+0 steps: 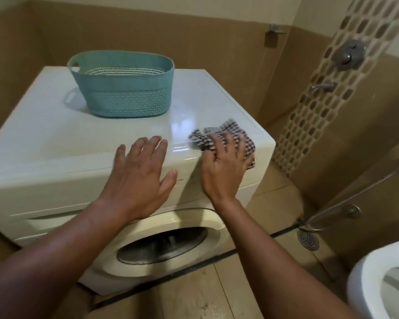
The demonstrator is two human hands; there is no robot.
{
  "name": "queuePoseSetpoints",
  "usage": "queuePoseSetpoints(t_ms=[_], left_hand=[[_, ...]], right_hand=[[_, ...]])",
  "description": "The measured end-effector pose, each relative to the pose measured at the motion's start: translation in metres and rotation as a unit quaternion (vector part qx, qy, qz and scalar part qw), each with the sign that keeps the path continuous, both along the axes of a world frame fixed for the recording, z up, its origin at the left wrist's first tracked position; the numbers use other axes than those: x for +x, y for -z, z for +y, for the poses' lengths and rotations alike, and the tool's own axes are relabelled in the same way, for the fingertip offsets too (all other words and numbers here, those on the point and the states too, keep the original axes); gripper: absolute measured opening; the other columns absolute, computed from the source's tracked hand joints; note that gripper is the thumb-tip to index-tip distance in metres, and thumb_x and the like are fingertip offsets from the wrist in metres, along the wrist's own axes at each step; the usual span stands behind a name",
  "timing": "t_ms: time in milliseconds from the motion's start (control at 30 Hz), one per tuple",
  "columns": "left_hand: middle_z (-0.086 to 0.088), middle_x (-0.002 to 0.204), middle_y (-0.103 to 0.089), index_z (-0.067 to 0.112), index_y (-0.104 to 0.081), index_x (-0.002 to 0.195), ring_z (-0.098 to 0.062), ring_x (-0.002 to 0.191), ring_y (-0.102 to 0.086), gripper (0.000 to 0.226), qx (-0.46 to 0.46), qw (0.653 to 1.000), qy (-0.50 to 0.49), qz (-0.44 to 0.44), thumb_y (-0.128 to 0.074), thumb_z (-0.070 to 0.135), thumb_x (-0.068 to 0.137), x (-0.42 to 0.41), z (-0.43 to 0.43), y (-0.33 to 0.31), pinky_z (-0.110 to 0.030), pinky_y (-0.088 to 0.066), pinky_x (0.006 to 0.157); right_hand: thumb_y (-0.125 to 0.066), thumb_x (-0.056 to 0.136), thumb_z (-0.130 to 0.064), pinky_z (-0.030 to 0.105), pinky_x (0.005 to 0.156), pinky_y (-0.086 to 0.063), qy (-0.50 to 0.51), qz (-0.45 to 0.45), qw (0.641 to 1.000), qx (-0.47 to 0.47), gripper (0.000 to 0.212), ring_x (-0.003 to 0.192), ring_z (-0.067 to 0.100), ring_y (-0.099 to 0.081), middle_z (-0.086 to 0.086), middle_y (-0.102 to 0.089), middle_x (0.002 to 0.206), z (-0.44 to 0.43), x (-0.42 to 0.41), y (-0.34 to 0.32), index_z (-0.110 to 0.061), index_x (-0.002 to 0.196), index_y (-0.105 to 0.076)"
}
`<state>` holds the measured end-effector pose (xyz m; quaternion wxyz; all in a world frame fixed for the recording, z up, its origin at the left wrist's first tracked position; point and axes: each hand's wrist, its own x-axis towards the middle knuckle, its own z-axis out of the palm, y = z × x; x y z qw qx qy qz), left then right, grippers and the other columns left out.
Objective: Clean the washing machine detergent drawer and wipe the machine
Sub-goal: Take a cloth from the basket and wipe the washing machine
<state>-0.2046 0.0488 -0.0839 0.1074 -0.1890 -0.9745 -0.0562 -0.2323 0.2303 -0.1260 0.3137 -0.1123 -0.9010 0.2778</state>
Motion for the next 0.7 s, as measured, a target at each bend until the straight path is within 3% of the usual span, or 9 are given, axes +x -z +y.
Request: queuePoseSetpoints(t_ms=[100, 233, 400, 500, 567, 633, 700], left_hand=[[-0.005, 0.160, -0.032, 0.013, -0.028, 0.155, -0.028, 0.146, -0.029, 0.080, 0.000, 1.000, -0.017, -0.009, -0.018, 0.058, 0.090, 0.012, -0.028, -0.005, -0.059, -0.023, 0.118], [-0.010, 0.160, -0.031, 0.009, -0.025, 0.155, -0.027, 0.148, -0.027, 0.081, 0.011, 0.997, -0.076, -0.022, -0.021, 0.053, 0.087, 0.040, -0.082, -0.003, -0.056, -0.018, 0.122], [-0.025, 0.149, -0.040, -0.003, -0.037, 0.145, -0.041, 0.137, -0.039, 0.081, 0.017, 0.984, -0.178, 0.004, -0.036, 0.037, 0.075, 0.071, -0.160, 0.005, -0.064, -0.030, 0.113], [-0.035, 0.145, -0.039, -0.011, -0.037, 0.139, -0.052, 0.130, -0.040, 0.076, 0.117, 0.958, -0.260, 0.007, -0.047, 0.018, 0.069, 0.090, -0.195, 0.023, -0.061, -0.035, 0.111], [-0.036, 0.145, -0.037, -0.012, -0.034, 0.141, -0.053, 0.132, -0.038, 0.078, 0.224, 0.925, -0.308, -0.005, -0.048, 0.013, 0.068, 0.103, -0.206, 0.035, -0.056, -0.032, 0.114], [-0.030, 0.153, -0.031, -0.004, -0.021, 0.153, -0.046, 0.140, -0.033, 0.088, 0.292, 0.901, -0.316, -0.060, -0.054, 0.012, 0.073, 0.110, -0.209, 0.049, -0.051, -0.030, 0.117], [-0.013, 0.162, -0.027, 0.017, -0.002, 0.160, -0.034, 0.146, -0.033, 0.110, 0.358, 0.875, -0.294, -0.139, -0.065, 0.027, 0.071, 0.112, -0.205, 0.060, -0.050, -0.034, 0.117]], right_hand=[[-0.038, 0.089, -0.040, 0.059, 0.119, -0.006, -0.069, -0.034, 0.990, 0.117, 0.050, 0.143, 0.022, -0.032, -0.005, -0.050, 0.147, -0.053, 0.010, -0.011, -0.037, 0.136, -0.054], [-0.040, 0.092, -0.040, 0.058, 0.117, -0.014, -0.171, -0.025, 0.965, 0.197, 0.050, 0.138, 0.025, -0.040, -0.006, -0.053, 0.146, -0.125, 0.027, -0.015, -0.033, 0.141, -0.051], [-0.033, 0.099, -0.047, 0.061, 0.115, -0.015, -0.295, -0.005, 0.902, 0.316, 0.057, 0.143, 0.031, -0.034, -0.002, -0.041, 0.155, -0.205, 0.035, -0.018, -0.030, 0.154, -0.032], [-0.040, 0.098, -0.042, 0.062, 0.117, -0.010, -0.342, 0.051, 0.849, 0.400, 0.061, 0.148, 0.034, -0.025, 0.001, -0.033, 0.160, -0.243, 0.035, -0.011, -0.031, 0.156, -0.025], [-0.042, 0.096, -0.031, 0.061, 0.119, -0.001, -0.370, 0.090, 0.792, 0.477, 0.066, 0.152, 0.034, -0.012, 0.001, -0.021, 0.164, -0.250, 0.030, 0.004, -0.031, 0.157, -0.017], [-0.044, 0.093, -0.022, 0.058, 0.119, 0.008, -0.407, 0.112, 0.689, 0.589, 0.069, 0.152, 0.031, -0.008, 0.000, -0.017, 0.165, -0.236, 0.025, 0.023, -0.029, 0.157, -0.019], [-0.044, 0.090, -0.021, 0.053, 0.119, 0.014, -0.425, 0.112, 0.584, 0.682, 0.065, 0.152, 0.026, -0.012, 0.000, -0.024, 0.163, -0.204, 0.021, 0.040, -0.027, 0.154, -0.031]])
